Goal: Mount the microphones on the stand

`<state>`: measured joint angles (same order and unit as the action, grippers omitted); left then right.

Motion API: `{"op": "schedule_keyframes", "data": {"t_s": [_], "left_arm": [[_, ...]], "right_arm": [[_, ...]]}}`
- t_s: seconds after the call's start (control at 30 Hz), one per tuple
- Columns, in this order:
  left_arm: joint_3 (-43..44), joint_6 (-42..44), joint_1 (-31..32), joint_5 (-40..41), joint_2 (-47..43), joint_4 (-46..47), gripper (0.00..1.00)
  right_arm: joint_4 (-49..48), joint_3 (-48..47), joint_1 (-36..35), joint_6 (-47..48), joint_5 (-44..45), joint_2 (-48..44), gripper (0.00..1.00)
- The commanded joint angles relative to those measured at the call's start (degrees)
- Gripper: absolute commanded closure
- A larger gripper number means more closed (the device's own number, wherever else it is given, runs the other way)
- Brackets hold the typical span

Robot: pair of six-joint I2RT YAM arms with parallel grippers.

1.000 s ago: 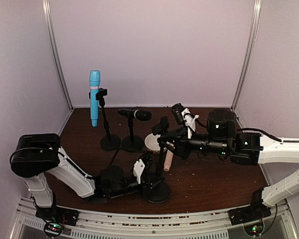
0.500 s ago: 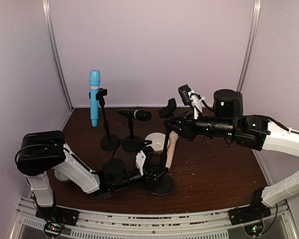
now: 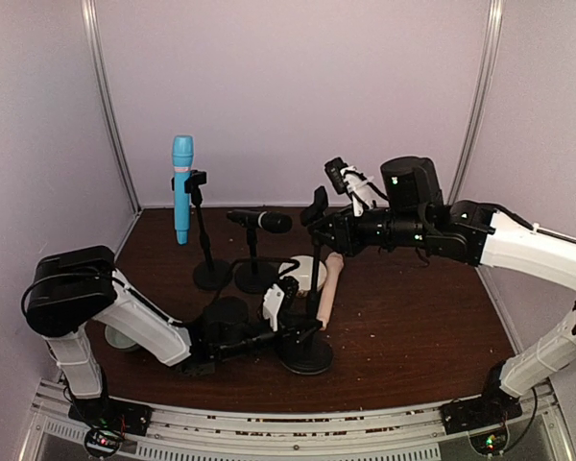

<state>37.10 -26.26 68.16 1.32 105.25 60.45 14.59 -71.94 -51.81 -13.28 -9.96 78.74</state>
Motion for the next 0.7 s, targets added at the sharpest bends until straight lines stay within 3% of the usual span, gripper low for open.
{"op": "schedule_keyframes", "data": {"t_s": [0.0,0.23,0.43,0.53,0.67], "left_arm": [[2.73,-0.47,1.37,-3.99,-1.81,-8.54,1.00],[5.88,-8.82,-3.08,-9.09,-1.95,-8.42,1.00],[8.63,-10.42,-4.22,-11.38,-1.51,-7.96,1.00],[8.83,-10.73,-4.20,-12.26,-0.94,-6.18,1.00],[7.97,-11.39,-4.21,-14.70,0.28,-1.22,1.00]], "right_arm": [[-3.82,-3.03,1.75,3.14,7.32,-2.62,0.67],[4.08,-2.84,1.89,5.54,7.13,-4.45,0.41],[4.14,6.42,2.18,3.96,9.53,-14.55,0.12],[0.35,14.50,2.37,2.52,6.49,-19.90,0.09],[-12.19,27.17,2.45,-0.56,1.58,-23.75,0.08]]}}
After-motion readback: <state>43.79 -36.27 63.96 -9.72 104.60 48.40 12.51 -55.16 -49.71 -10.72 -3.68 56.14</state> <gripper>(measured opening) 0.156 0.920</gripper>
